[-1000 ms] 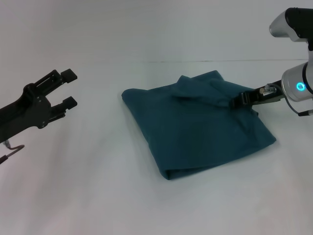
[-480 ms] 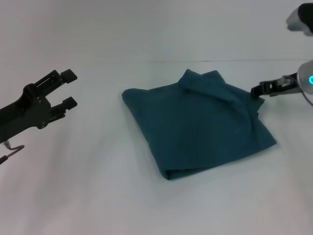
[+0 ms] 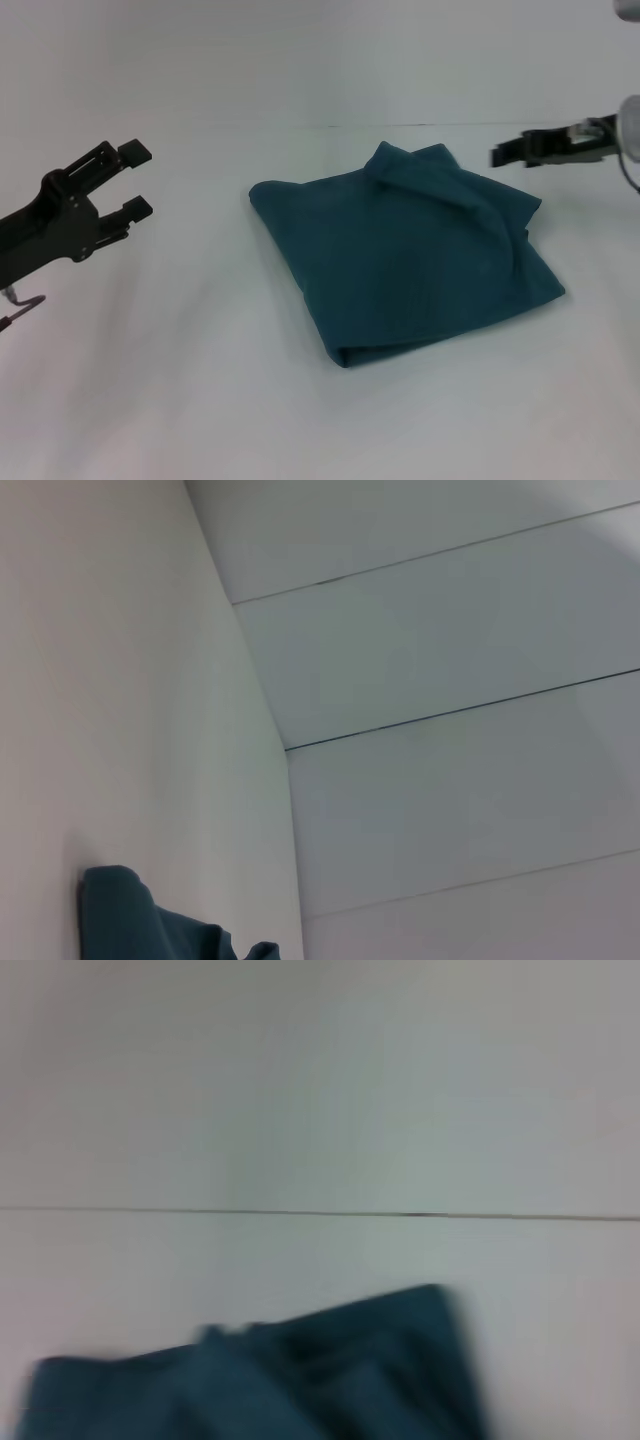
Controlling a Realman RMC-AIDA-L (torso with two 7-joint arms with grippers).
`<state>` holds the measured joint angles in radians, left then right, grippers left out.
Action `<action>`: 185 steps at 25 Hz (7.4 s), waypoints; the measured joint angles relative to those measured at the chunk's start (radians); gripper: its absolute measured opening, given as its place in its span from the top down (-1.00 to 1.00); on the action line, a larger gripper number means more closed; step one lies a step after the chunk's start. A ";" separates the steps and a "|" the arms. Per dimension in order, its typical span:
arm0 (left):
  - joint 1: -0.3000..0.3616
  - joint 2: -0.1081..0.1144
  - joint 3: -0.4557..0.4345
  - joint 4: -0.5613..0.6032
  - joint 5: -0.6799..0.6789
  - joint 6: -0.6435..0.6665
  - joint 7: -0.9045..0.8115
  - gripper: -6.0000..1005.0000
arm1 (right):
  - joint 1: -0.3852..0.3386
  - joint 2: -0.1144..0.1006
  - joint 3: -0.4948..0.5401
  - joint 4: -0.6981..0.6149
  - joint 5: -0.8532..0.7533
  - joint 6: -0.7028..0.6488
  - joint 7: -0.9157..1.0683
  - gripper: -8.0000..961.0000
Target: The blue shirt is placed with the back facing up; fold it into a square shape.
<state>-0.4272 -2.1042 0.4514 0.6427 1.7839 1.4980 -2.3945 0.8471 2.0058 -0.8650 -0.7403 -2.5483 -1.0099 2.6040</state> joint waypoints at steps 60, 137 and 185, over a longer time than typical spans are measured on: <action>-0.123 -0.062 0.348 -0.045 0.306 -0.107 -0.253 -0.68 | -0.064 -0.170 0.203 -0.039 0.232 -0.513 0.007 -0.23; -0.115 0.041 0.219 -0.019 0.513 -0.034 -0.105 0.81 | -0.073 -0.167 0.261 0.001 0.236 -0.504 -0.007 -0.33; -0.239 0.004 0.314 0.154 0.502 0.282 0.534 -0.87 | -0.133 0.036 0.040 -0.011 0.258 -0.714 -0.839 -0.92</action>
<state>-0.6662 -2.1004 0.7655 0.7968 2.2855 1.7800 -1.8603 0.7137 2.0414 -0.8248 -0.7515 -2.2905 -1.7235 1.7648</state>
